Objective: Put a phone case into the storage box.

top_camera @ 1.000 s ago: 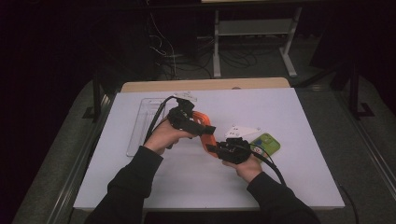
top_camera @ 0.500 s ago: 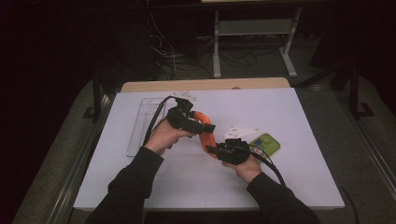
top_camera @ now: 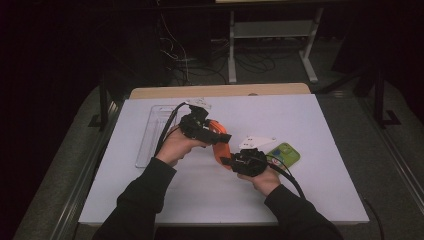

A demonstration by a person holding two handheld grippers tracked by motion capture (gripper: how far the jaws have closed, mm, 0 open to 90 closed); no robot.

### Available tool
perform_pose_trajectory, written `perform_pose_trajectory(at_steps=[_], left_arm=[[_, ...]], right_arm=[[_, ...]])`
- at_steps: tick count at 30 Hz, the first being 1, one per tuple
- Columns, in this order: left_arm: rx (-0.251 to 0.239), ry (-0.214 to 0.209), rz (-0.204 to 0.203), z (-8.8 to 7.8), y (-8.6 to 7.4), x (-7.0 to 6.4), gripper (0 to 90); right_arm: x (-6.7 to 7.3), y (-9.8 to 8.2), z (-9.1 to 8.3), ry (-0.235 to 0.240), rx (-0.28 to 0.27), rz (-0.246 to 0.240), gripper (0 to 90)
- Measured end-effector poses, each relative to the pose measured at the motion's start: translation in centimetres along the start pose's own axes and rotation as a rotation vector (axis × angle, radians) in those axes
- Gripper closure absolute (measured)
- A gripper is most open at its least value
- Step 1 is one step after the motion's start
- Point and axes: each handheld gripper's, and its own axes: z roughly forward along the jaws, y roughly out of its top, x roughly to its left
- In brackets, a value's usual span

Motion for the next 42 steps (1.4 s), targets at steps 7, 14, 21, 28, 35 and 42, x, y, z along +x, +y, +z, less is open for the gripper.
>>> perform_pose_trajectory(at_steps=[7, 14, 21, 28, 35, 42], left_arm=[[0.021, 0.023, 0.0, -0.4, 0.7, 0.5, 17.3], [0.04, 0.066, 0.011, -1.3, 2.2, 0.7, 17.1], [0.049, 0.093, 0.003, -2.6, 3.2, 2.0, 17.0], [0.049, 0.137, -0.007, -4.4, 4.1, 3.0, 17.0], [0.059, 0.194, -0.002, -6.7, 4.9, 4.1, 17.0], [0.055, 0.267, -0.035, -9.1, 5.4, 5.7, 17.0]], right_arm=[[-0.7, 0.1, -0.7, -0.028, 0.048, -0.016, 32.4], [-1.7, -0.4, -2.2, -0.072, 0.105, -0.024, 12.4], [-2.7, -1.6, -4.7, -0.132, 0.108, -0.052, 0.0], [-3.6, -3.1, -7.9, -0.193, 0.08, -0.056, 0.0], [-4.4, -5.2, -9.8, -0.214, 0.091, -0.029, 0.0], [-5.0, -6.7, -10.5, -0.217, 0.108, -0.01, 0.0]])
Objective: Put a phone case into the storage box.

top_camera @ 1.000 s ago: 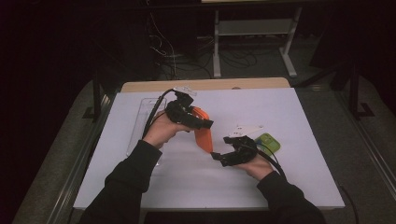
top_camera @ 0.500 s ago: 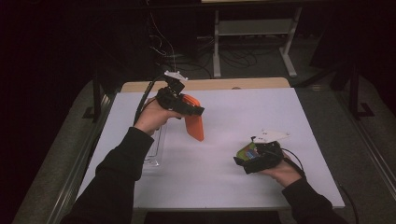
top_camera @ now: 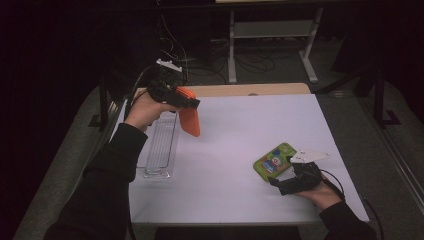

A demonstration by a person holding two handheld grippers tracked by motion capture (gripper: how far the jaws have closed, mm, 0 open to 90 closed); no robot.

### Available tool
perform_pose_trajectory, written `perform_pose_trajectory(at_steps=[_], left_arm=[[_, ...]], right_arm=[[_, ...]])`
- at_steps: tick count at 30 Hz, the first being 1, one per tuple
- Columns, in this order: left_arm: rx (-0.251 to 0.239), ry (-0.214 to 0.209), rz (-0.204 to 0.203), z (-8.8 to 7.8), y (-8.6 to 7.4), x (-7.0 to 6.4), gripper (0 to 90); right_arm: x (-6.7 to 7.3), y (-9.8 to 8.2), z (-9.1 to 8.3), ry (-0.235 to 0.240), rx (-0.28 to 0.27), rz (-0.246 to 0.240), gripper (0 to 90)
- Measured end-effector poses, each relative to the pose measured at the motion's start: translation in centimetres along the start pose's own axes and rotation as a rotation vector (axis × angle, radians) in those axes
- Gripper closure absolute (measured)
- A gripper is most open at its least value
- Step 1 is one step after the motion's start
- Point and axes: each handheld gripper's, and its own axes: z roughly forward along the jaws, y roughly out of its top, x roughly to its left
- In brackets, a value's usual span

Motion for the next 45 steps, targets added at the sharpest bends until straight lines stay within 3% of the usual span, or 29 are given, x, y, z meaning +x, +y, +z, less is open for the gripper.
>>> perform_pose_trajectory(at_steps=[8, 17, 32, 45], left_arm=[[0.015, 0.089, -0.065, -1.7, 0.0, 3.3, 16.9], [0.04, 0.175, -0.125, -2.0, -0.3, 6.1, 16.9], [0.102, 0.326, -0.221, 0.8, -0.3, 8.5, 16.6], [0.141, 0.387, -0.284, 3.4, -1.2, 10.3, 16.1]], right_arm=[[-0.1, -0.1, 0.2, 0.001, 0.009, -0.004, 0.0], [-0.1, -0.1, 0.3, 0.014, 0.013, 0.001, 0.0], [0.1, 0.1, 0.0, 0.018, -0.001, -0.015, 0.0], [0.1, 0.1, 0.0, 0.029, -0.007, -0.01, 0.0]])
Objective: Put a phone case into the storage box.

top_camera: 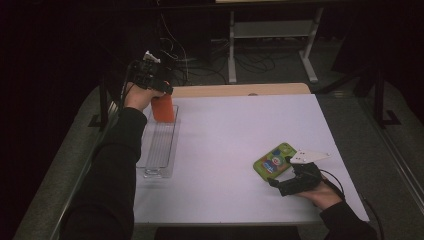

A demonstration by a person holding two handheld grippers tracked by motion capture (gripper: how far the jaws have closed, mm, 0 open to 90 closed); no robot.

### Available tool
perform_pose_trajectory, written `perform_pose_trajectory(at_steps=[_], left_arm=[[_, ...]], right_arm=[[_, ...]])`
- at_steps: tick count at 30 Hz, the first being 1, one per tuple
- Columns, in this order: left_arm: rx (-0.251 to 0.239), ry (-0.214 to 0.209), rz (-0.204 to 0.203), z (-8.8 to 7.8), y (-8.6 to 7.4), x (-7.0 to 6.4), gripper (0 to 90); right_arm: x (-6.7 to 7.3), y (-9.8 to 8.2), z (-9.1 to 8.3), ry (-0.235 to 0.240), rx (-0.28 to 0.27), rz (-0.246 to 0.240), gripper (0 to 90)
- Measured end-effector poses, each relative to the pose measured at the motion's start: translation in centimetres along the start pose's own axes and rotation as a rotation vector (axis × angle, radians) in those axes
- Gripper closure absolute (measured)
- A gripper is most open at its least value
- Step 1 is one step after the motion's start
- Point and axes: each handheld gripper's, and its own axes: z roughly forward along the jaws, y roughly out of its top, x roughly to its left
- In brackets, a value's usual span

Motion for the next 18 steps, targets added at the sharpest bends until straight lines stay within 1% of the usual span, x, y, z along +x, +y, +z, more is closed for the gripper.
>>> perform_pose_trajectory(at_steps=[1, 2, 3, 4, 5, 6, 8, 12, 13, 14, 16, 18], left_arm=[[0.001, 0.008, 0.005, 0.1, 0.0, 0.1, 16.1], [-0.002, 0.008, -0.008, 0.4, 0.0, 0.0, 16.0], [-0.004, 0.022, 0.0, 0.5, -0.1, 0.1, 15.9], [-0.007, 0.033, -0.011, 0.8, -0.2, 0.0, 15.8], [-0.005, 0.043, -0.008, 0.9, -0.2, 0.1, 15.7], [-0.009, 0.05, -0.014, 1.2, -0.3, 0.3, 15.7], [0.002, 0.06, -0.03, 1.6, -0.5, 0.4, 15.7], [0.009, 0.071, -0.028, 2.3, -0.8, 0.5, 15.6], [0.012, 0.065, -0.032, 2.5, -0.8, 0.5, 15.5], [0.013, 0.067, -0.035, 2.7, -0.8, 0.3, 15.5], [0.02, 0.069, -0.027, 3.0, -0.8, 0.2, 15.4], [0.021, 0.066, -0.031, 3.3, -0.8, 0.1, 15.2]], right_arm=[[0.0, 0.0, 0.0, 0.001, -0.001, -0.002, 0.0], [0.0, 0.0, 0.0, 0.001, -0.002, -0.003, 0.0], [0.0, 0.0, 0.0, 0.002, -0.002, -0.002, 0.0], [0.0, 0.0, 0.0, 0.003, -0.003, -0.002, 0.0], [0.0, 0.0, 0.0, 0.004, -0.003, -0.001, 0.0], [0.0, 0.0, 0.0, 0.005, -0.004, 0.001, 0.0], [0.1, 0.1, 0.0, 0.005, -0.007, 0.003, 0.0], [0.1, 0.1, 0.0, 0.009, -0.012, 0.003, 0.0], [0.1, 0.1, 0.0, 0.008, -0.012, 0.004, 0.0], [0.1, 0.1, 0.0, 0.007, -0.011, 0.002, 0.0], [0.1, 0.1, 0.0, 0.009, -0.009, 0.005, 0.0], [0.1, 0.1, 0.0, 0.009, -0.01, 0.004, 0.0]])
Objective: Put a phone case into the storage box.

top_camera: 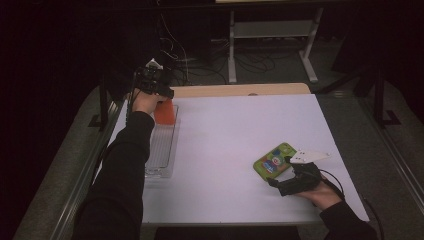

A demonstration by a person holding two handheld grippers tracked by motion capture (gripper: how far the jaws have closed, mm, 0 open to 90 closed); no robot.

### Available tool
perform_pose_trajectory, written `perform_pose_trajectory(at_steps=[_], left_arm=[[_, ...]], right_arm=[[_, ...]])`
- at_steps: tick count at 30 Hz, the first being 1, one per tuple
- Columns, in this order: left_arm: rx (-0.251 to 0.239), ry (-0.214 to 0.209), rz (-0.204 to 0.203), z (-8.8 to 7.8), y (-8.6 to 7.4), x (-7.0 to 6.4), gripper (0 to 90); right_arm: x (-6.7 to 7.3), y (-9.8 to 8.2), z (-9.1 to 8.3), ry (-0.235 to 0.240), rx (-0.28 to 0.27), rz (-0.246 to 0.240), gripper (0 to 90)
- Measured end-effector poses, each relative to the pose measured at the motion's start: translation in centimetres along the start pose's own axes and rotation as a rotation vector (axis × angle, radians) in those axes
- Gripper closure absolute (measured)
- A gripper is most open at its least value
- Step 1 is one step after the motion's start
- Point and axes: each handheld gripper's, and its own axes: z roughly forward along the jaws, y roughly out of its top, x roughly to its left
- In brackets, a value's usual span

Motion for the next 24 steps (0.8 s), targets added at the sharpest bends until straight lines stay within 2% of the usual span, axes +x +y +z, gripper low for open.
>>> perform_pose_trajectory(at_steps=[10, 13, 16, 24], left_arm=[[0.014, 0.02, 0.0, 1.0, 0.2, -0.3, 15.0], [0.007, 0.031, -0.007, 1.2, 0.3, -0.2, 14.8], [-0.008, 0.038, -0.031, 1.5, 0.3, -0.2, 14.6], [-0.027, 0.061, -0.016, 2.2, 0.4, -0.4, 13.7]], right_arm=[[-0.1, 0.0, -0.1, 0.001, -0.004, 0.008, 0.0], [-0.1, 0.0, -0.1, 0.001, -0.007, 0.006, 0.0], [-0.1, 0.0, -0.1, 0.001, -0.007, 0.007, 0.0], [-0.2, 0.0, -0.1, 0.005, -0.008, 0.005, 0.0]])
